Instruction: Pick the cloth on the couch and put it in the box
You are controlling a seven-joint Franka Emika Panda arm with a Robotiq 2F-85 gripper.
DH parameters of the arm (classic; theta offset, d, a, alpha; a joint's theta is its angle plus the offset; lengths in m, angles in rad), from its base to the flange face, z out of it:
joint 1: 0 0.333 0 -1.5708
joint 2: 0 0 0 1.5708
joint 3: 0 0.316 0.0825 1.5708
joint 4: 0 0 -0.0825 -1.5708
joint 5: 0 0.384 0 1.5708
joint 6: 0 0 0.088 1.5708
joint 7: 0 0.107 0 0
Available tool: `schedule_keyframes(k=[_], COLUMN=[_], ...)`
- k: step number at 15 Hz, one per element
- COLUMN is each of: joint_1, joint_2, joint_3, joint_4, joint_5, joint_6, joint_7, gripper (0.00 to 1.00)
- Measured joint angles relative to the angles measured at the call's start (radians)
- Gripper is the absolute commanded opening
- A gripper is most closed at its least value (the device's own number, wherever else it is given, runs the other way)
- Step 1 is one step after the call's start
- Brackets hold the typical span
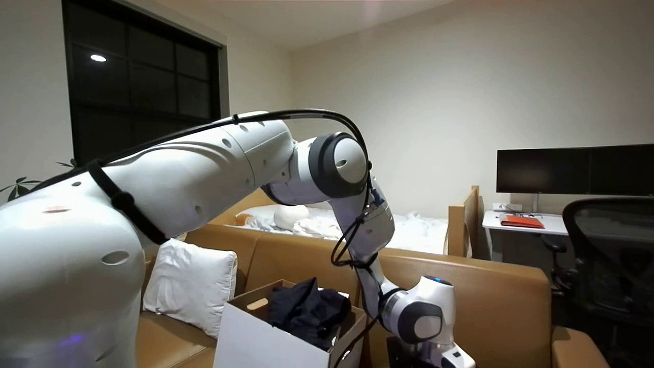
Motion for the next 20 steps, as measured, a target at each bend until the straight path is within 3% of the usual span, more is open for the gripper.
schedule_keyframes(k=[1, 2, 5, 14, 20], joint_1=[0.007, 0.012, 0.023, 0.021, 0.017], joint_2=[0.033, 0.061, 0.12, 0.136, 0.036], joint_3=[-0.008, -0.017, -0.035, -0.025, -0.034], joint_4=[0.029, 0.057, 0.119, 0.2, 0.17], joint_5=[0.0, 0.0, 0.0, 0.01, 0.019], joint_6=[0.0, 0.0, -0.001, -0.071, -0.228], joint_7=[0.005, 0.012, 0.044, 0.105, 0.121], gripper=[1.0, 0.75, 0.61, 0.01, 0.01])
